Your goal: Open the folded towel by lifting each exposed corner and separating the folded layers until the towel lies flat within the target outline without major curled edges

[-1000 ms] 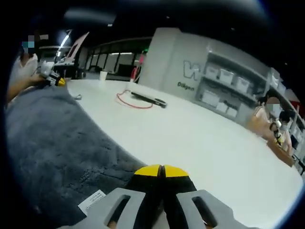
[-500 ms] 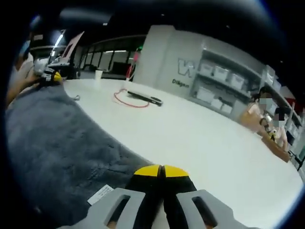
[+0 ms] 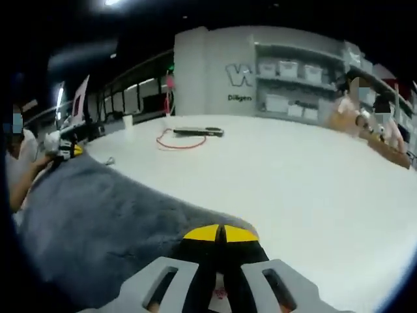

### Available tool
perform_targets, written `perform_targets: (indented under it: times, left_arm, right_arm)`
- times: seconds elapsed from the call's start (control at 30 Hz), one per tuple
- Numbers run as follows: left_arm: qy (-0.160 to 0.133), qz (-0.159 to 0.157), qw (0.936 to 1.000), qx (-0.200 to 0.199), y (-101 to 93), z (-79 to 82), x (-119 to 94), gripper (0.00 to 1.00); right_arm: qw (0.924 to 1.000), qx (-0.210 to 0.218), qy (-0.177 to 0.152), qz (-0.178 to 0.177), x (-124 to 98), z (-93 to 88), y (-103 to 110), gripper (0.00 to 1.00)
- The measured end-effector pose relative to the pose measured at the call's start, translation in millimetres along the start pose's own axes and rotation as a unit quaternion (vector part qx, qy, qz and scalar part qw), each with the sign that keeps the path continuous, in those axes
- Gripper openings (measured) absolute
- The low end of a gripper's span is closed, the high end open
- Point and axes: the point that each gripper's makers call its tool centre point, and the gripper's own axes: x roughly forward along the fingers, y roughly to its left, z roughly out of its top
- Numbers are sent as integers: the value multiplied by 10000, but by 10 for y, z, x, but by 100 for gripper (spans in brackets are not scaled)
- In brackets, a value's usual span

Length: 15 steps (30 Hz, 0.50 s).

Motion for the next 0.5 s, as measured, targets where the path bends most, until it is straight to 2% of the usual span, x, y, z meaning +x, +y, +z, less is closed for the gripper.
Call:
perform_targets:
  times: [0.07,0.17,0.2,0.23,0.3,0.5]
  left_arm:
    - [-3,-16,10000,-4,-7,-1,-11,1]
    - [21,-99,9999,-93,2,-13,-20,1]
    - [36,-113,9999,-92,4,-12,-20,1]
    - [60,-114,9999,-83,-2,-17,-20,1]
    - [84,-122,9999,-50,-9,-16,-22,1]
    - [88,-104,9997,-186,0,-27,-28,1]
  right_arm:
    - [9998,-168,133,-53,11,4,-13,0]
    - [9979,10,584,-276,15,-9,-71,0]
    - [9971,-123,696,-296,28,-6,-69,0]
    - [9945,-547,814,-361,65,16,-90,0]
    - [9896,-993,898,-535,125,45,-145,0]
    - [9913,-817,839,-593,300,120,-253,0]
